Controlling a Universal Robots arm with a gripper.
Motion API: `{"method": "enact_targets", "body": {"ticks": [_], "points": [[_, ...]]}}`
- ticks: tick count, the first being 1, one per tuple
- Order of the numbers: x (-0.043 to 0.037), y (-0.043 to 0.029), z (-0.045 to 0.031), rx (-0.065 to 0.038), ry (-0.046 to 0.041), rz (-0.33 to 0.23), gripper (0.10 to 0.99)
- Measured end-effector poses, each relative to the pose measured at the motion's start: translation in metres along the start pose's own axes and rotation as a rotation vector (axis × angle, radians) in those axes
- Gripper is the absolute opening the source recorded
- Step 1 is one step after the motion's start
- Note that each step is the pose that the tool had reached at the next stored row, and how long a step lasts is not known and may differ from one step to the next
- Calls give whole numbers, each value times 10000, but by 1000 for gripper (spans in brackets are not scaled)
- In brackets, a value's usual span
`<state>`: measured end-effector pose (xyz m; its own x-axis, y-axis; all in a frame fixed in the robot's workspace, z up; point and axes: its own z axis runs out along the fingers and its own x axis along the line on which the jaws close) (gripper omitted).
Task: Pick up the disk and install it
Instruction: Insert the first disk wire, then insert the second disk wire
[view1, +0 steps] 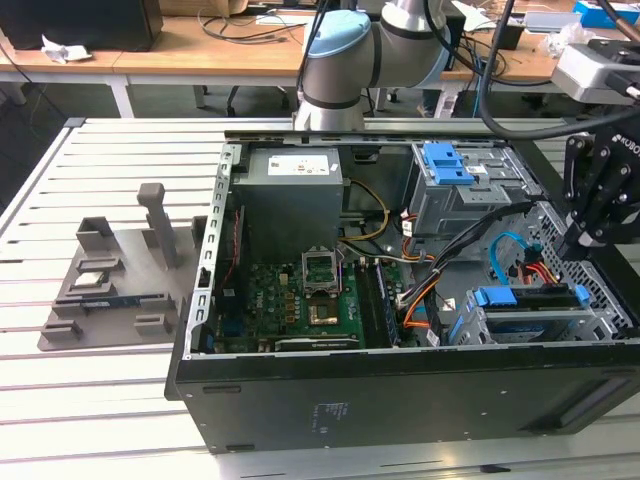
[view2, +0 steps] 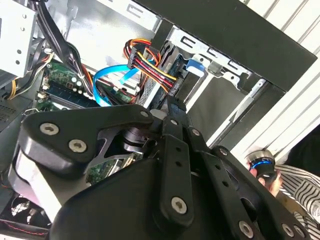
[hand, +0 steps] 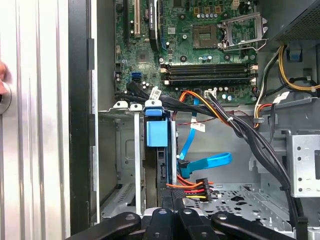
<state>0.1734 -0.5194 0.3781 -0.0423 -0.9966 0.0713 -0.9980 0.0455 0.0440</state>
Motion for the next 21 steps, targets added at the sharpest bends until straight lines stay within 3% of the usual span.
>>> {"method": "enact_targets", "body": {"ticks": [4,6,9,11,13,15,21], "points": [[0,0,-1,0,0,0,114],[0,0,-1,0,-1,0,235],[-5,8,-4,0,-10,0,302],[-19,34,-2,-3,-75,-4,302],[-25,141,2,-10,-258,-12,302],[-24,211,7,-16,-375,-25,302],[-14,272,40,-2,-366,-274,302]]}}
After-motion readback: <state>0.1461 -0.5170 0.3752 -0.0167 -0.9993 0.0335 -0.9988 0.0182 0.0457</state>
